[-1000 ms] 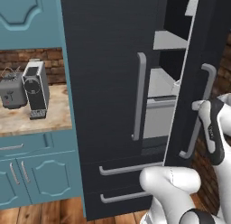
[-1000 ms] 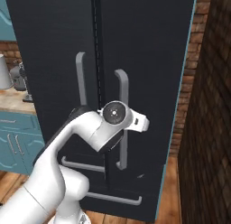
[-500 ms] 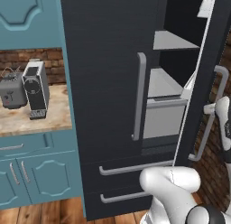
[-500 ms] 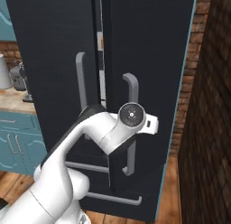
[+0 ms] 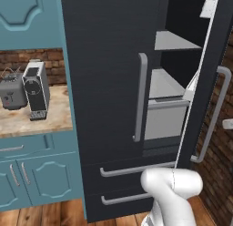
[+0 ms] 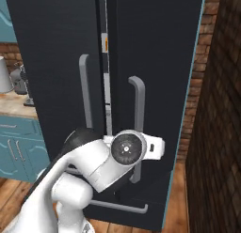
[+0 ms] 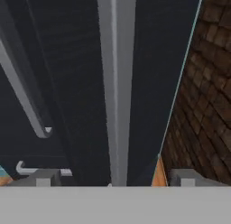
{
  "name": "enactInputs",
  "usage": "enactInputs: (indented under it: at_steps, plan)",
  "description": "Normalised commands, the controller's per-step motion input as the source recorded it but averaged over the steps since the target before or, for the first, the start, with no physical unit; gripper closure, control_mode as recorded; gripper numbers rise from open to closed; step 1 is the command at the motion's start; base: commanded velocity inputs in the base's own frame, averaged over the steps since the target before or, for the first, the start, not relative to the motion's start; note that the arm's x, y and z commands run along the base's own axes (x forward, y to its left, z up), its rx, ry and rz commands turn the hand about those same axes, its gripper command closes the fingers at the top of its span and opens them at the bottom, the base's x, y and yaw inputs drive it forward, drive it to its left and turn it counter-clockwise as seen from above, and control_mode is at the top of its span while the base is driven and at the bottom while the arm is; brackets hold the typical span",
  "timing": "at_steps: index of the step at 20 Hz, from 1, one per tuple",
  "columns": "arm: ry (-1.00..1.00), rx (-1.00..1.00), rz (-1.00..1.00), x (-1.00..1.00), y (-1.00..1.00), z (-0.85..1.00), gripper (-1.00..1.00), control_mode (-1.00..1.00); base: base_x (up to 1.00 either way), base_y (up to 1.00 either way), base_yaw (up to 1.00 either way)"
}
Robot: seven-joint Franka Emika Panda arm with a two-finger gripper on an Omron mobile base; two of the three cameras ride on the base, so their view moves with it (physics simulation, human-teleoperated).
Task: Retrieve the sausage and cheese from the fridge and place them on the cutting board on the counter.
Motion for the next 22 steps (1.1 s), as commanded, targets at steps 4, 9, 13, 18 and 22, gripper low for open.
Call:
enactInputs:
  at_steps: [4, 9, 13, 18, 22]
  plan:
    - [0.02, -0.27, -0.19, -0.72, 0.97, 0.37, -1.0, -1.0, 0.0, 0.0, 0.0]
    - [0.23, -0.59, -0.14, -0.06, 1.0, 0.13, -1.0, -1.0, 0.0, 0.0, 0.0]
    - [0.25, -0.59, -0.18, 0.42, 0.99, 0.05, -1.0, -1.0, 0.0, 0.0, 0.0]
    - [0.08, -0.52, -0.25, 0.89, 0.8, -0.03, -1.0, -1.0, 0.0, 0.0, 0.0]
    - [0.01, -0.35, -0.22, 0.72, 0.64, -0.02, -1.0, -1.0, 0.0, 0.0, 0.0]
